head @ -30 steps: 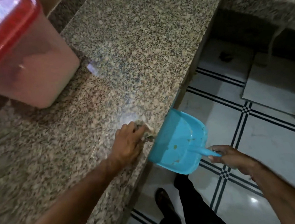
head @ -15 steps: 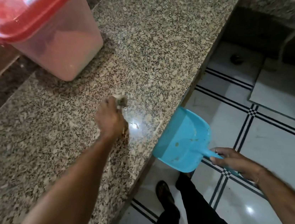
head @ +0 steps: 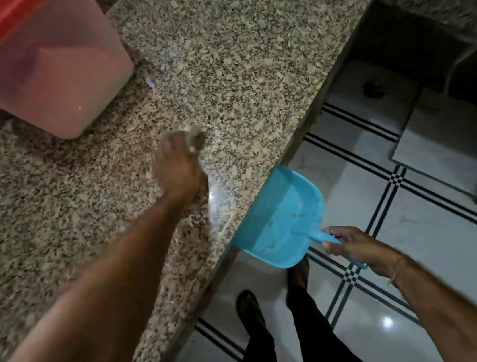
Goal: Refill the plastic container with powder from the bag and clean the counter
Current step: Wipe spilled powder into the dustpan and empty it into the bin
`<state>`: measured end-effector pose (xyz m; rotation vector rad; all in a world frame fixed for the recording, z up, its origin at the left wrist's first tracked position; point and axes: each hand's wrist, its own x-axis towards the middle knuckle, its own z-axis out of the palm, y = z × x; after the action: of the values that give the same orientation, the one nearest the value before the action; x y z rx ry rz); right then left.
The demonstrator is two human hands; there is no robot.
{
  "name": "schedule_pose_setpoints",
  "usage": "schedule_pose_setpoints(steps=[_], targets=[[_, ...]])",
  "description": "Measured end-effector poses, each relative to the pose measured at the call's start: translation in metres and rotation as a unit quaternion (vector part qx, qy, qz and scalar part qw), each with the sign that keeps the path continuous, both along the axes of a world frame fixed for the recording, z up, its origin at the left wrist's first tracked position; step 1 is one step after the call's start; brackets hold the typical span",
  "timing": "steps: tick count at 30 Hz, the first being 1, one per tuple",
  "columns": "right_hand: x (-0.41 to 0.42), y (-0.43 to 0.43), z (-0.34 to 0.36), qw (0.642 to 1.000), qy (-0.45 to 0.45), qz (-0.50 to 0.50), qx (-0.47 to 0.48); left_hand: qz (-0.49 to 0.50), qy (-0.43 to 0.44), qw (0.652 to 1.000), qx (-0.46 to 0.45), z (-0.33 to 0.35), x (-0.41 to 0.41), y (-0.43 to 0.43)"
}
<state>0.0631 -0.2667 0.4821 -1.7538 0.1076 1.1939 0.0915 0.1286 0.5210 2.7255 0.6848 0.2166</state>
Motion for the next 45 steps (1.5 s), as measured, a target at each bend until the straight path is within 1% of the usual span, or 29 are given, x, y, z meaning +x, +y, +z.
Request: schedule_pose_setpoints(steps=[2, 3, 4, 5, 6, 7, 8, 10, 12, 14, 17, 19, 21, 23, 24, 25, 26, 28, 29, 31, 33, 36, 38, 39, 41, 43, 45], targets=[[0.013, -0.001, 0.000, 1.000, 0.007, 0.009, 0.003, -0.114, -0.019, 0.993, -0.018, 0.001, -0.001, -0.036], [0.018, -0.003, -0.001, 1.000, 0.010, 0.010, 0.006, -0.152, -0.019, 0.987, -0.045, 0.005, -0.002, -0.042], [0.023, -0.005, -0.001, 1.000, 0.012, 0.011, 0.008, -0.163, -0.030, 0.983, -0.074, 0.010, 0.000, -0.039], [0.028, -0.008, -0.002, 1.000, 0.013, 0.011, 0.009, -0.149, -0.048, 0.983, -0.096, 0.016, 0.007, -0.030], [0.032, -0.011, -0.004, 1.000, 0.016, 0.013, 0.011, -0.116, -0.069, 0.987, -0.092, 0.018, 0.016, -0.016], [0.036, -0.013, -0.007, 1.000, 0.021, 0.017, 0.012, -0.076, -0.070, 0.992, -0.077, 0.018, 0.026, -0.002], [0.040, -0.014, -0.008, 0.999, 0.025, 0.026, 0.013, -0.055, -0.049, 0.996, -0.052, 0.018, 0.035, 0.009], [0.047, -0.015, -0.013, 0.999, 0.029, 0.042, 0.012, -0.091, -0.007, 0.996, -0.009, 0.015, 0.050, 0.010], [0.053, -0.016, -0.018, 0.998, 0.036, 0.053, 0.010, -0.133, -0.001, 0.991, -0.005, 0.010, 0.048, -0.011], [0.057, -0.016, -0.019, 0.997, 0.041, 0.060, 0.012, -0.153, -0.011, 0.988, -0.007, 0.009, 0.022, -0.037], [0.061, -0.013, -0.018, 0.996, 0.040, 0.080, 0.009, -0.152, 0.006, 0.988, -0.026, 0.012, -0.038, -0.056], [0.062, -0.010, -0.017, 0.995, 0.040, 0.089, 0.011, -0.164, 0.009, 0.985, -0.060, 0.022, -0.073, -0.057], [0.061, -0.007, -0.017, 0.994, 0.038, 0.102, 0.012, -0.128, -0.012, 0.986, -0.105, 0.039, -0.092, -0.050], [0.058, -0.007, -0.018, 0.993, 0.035, 0.116, 0.015, -0.011, -0.055, 0.987, -0.153, 0.056, -0.102, -0.030], [0.056, -0.007, -0.018, 0.992, 0.035, 0.121, 0.017, 0.061, -0.063, 0.985, -0.151, 0.059, -0.108, -0.015], [0.055, -0.006, -0.018, 0.992, 0.035, 0.124, 0.017, 0.132, -0.047, 0.981, -0.131, 0.059, -0.118, -0.001], [0.054, -0.005, -0.019, 0.991, 0.035, 0.127, 0.016, 0.189, -0.011, 0.977, -0.092, 0.055, -0.131, 0.011], [0.050, -0.004, -0.022, 0.990, 0.036, 0.133, 0.013, 0.250, 0.050, 0.966, -0.034, 0.042, -0.156, 0.018], [0.046, -0.004, -0.023, 0.990, 0.036, 0.136, 0.012, 0.269, 0.060, 0.961, -0.024, 0.034, -0.164, 0.010], [0.038, -0.004, -0.026, 0.991, 0.035, 0.132, 0.014, 0.294, 0.048, 0.954, -0.019, 0.024, -0.163, -0.023], [0.030, -0.002, -0.025, 0.990, 0.032, 0.134, 0.018, 0.271, 0.008, 0.962, -0.043, 0.021, -0.144, -0.060], [0.019, 0.004, -0.017, 0.989, 0.021, 0.145, 0.019, 0.135, -0.008, 0.988, -0.069, 0.022, -0.115, -0.103], [0.014, 0.005, -0.009, 0.989, 0.008, 0.145, 0.017, 0.091, -0.017, 0.993, -0.075, 0.029, -0.113, -0.105], [0.012, 0.004, -0.006, 0.990, 0.001, 0.142, 0.020, 0.102, -0.029, 0.991, -0.081, 0.032, -0.120, -0.097], [0.009, 0.001, -0.001, 0.989, -0.011, 0.147, 0.025, 0.169, -0.029, 0.982, -0.076, 0.036, -0.151, -0.072], [0.004, -0.004, 0.000, 0.988, -0.020, 0.154, 0.027, 0.251, 0.011, 0.966, -0.062, 0.033, -0.200, -0.043], [-0.001, -0.010, -0.002, 0.987, -0.018, 0.158, 0.031, 0.295, 0.067, 0.952, -0.040, 0.032, -0.242, -0.033]])
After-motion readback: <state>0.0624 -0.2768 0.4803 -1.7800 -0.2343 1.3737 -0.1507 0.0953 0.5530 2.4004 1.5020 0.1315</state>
